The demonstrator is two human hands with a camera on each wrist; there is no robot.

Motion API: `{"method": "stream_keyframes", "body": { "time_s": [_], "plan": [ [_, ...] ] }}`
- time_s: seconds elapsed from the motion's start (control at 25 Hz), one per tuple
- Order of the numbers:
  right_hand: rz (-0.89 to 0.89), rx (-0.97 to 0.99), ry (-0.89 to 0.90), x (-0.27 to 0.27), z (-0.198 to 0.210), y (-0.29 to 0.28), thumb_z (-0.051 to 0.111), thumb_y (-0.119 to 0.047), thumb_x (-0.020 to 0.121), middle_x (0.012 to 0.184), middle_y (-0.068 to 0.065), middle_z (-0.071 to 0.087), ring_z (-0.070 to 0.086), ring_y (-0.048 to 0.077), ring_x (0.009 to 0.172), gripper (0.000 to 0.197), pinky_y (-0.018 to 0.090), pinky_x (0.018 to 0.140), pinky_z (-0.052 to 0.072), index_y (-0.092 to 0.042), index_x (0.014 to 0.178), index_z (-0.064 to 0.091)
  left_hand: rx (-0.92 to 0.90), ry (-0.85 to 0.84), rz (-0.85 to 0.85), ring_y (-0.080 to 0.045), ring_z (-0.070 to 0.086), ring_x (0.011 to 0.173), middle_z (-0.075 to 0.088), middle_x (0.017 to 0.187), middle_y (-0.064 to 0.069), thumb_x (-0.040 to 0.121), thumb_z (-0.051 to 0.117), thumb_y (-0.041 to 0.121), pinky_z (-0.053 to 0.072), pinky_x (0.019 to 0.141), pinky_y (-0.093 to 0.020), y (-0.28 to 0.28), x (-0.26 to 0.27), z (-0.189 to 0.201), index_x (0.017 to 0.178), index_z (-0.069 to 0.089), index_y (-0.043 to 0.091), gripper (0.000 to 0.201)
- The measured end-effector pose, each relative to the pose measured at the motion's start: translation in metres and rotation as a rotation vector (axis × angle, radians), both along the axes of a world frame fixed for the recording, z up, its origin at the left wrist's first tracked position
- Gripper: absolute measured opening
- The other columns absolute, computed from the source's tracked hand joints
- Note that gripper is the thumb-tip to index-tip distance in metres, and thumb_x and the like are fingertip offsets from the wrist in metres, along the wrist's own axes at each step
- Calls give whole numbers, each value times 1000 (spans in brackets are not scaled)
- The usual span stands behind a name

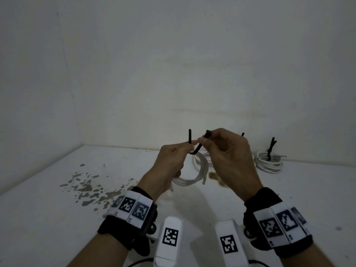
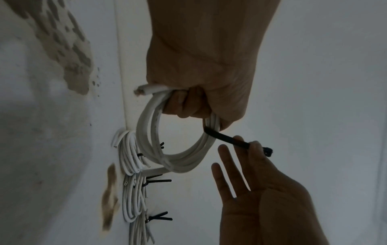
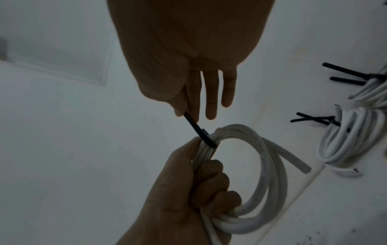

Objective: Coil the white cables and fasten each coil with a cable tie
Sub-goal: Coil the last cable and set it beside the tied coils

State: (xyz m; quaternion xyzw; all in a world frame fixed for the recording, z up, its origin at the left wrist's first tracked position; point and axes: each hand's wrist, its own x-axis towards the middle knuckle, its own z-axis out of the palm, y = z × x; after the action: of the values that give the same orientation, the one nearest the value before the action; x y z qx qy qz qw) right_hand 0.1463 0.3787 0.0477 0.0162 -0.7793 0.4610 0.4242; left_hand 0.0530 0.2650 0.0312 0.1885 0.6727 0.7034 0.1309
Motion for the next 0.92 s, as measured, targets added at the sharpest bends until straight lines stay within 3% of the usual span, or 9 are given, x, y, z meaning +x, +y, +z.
{"method": "stream_keyframes", "body": {
  "time_s": [0.12, 0.24, 0.32, 0.4, 0.48, 0.64, 0.72, 0.8, 0.92],
  "plan": [
    [64, -125, 0, 5, 6, 5, 63, -5, 95, 82, 2, 77, 73, 12, 84, 11, 22, 79, 57, -3, 85, 68, -26, 76, 2, -12, 25, 46, 33, 39, 13, 90, 62, 24, 22, 47, -23, 4, 8, 2, 79, 76, 26, 18],
    [78, -72, -52, 7, 10, 3, 57, -8, 99, 84, -1, 77, 70, 8, 82, 18, 18, 73, 53, -7, 85, 69, -45, 135, 12, -9, 30, 42, 39, 34, 14, 92, 61, 23, 24, 46, -21, 4, 8, 4, 87, 77, 26, 16],
    [39, -53, -57, 4, 11, 3, 57, -11, 99, 82, -3, 76, 69, 15, 81, 20, 19, 73, 52, -9, 83, 69, -51, 191, 14, -3, 39, 39, 48, 37, 18, 92, 61, 22, 29, 42, -17, 3, 7, 5, 93, 76, 29, 17],
    [-18, -83, -72, -1, 9, 4, 58, -13, 99, 78, -3, 76, 67, 27, 78, 19, 19, 68, 51, -9, 84, 69, -50, 284, 13, 9, 57, 55, 66, 61, 25, 92, 61, 21, 37, 47, -5, 4, 5, 3, 99, 77, 29, 20],
    [-78, -107, -119, -6, 4, 9, 58, -15, 99, 73, -4, 74, 67, 31, 75, 16, 19, 60, 51, -9, 88, 69, -81, 374, 18, 11, 64, 83, 74, 91, 19, 91, 60, 20, 40, 62, 1, 6, 7, 0, 104, 78, 28, 24],
    [-151, -14, -201, -7, -4, 11, 51, -11, 100, 80, 2, 72, 65, 16, 67, 19, 17, 58, 49, -16, 108, 67, -158, 434, 34, -1, 67, 90, 74, 102, 15, 90, 58, 24, 42, 66, -2, 9, 11, -7, 106, 77, 33, 26],
    [-186, 72, -197, -5, -4, 8, 48, -10, 100, 89, 3, 72, 65, 12, 72, 23, 13, 63, 48, -16, 114, 66, -180, 437, 33, 2, 64, 73, 74, 98, 15, 90, 57, 24, 42, 59, -3, 7, 10, -6, 106, 76, 34, 26],
    [-205, 122, -208, -4, -5, 5, 46, -10, 101, 97, 5, 71, 65, 13, 86, 27, 20, 76, 52, -14, 118, 66, -213, 437, 34, -1, 55, 55, 75, 96, 12, 90, 56, 24, 43, 53, -11, 4, 9, -5, 105, 76, 34, 27],
    [-224, 136, -219, -5, -5, 3, 47, -10, 101, 103, 6, 71, 65, 18, 97, 30, 23, 83, 48, -12, 123, 66, -236, 436, 38, -22, 69, 82, 75, 95, 14, 89, 56, 25, 54, 71, -29, 3, 11, -4, 103, 77, 36, 27]
  ]
}}
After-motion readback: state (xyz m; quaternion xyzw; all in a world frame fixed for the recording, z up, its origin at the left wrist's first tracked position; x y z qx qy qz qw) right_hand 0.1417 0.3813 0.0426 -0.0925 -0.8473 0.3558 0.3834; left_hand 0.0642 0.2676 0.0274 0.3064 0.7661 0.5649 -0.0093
